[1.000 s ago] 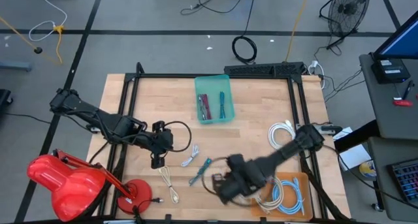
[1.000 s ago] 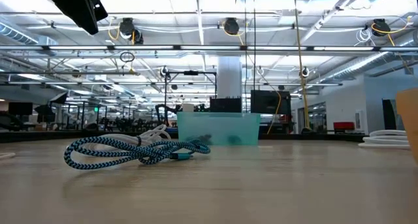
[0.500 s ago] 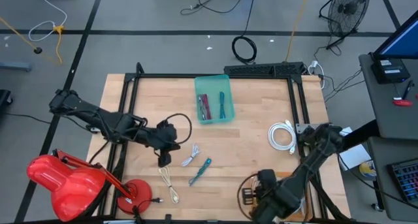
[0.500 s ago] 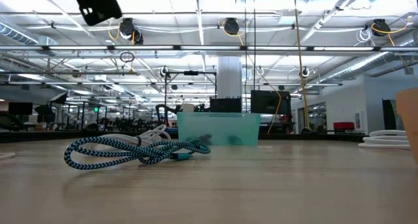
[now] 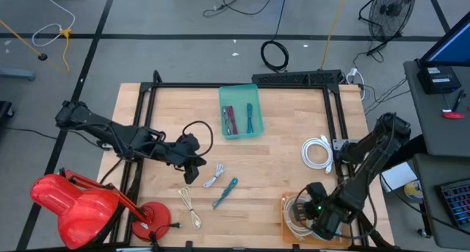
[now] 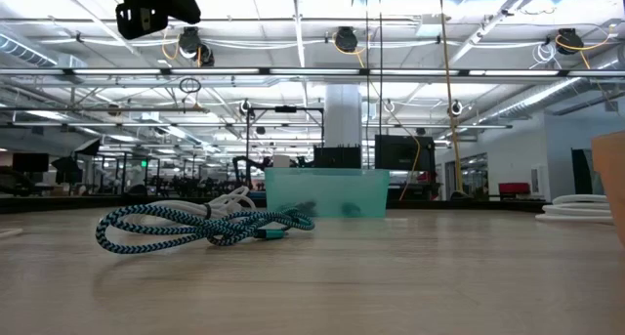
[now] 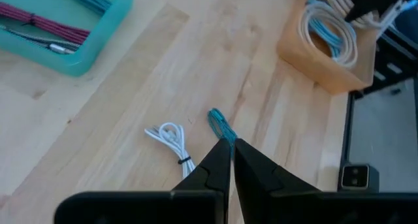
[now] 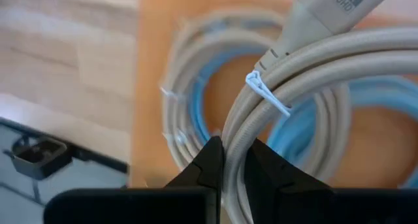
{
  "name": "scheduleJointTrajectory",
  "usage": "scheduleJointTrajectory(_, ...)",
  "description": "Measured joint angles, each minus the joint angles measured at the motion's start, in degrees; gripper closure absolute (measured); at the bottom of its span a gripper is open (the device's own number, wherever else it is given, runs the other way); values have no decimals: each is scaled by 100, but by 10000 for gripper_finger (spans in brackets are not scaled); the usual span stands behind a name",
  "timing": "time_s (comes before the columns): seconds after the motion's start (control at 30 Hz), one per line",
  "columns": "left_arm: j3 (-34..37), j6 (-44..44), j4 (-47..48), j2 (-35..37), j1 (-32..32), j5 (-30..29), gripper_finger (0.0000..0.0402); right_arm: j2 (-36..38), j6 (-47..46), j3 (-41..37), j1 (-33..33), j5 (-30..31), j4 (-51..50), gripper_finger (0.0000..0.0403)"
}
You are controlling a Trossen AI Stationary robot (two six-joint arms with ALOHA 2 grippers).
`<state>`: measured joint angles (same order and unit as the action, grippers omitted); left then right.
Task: Pick & Place USB Port
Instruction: Put the right brown charger cable into the orange bin
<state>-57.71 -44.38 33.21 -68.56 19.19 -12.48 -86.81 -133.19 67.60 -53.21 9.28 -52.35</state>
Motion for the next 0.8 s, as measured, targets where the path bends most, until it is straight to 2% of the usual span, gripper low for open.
scheduleJointTrajectory(0.33,0,-569,-39,-217,50,-420,380,33,3,-53,-401,271,250,376)
scheduleJointTrajectory(0.57,2,-849,-49,-515,39,-412,380,31,10,-53,-618,249,141,376)
scheduleJointTrajectory(0.8,2,-966,-446,-723,45,-346,380,50,36,-53,-700,260,-182,376)
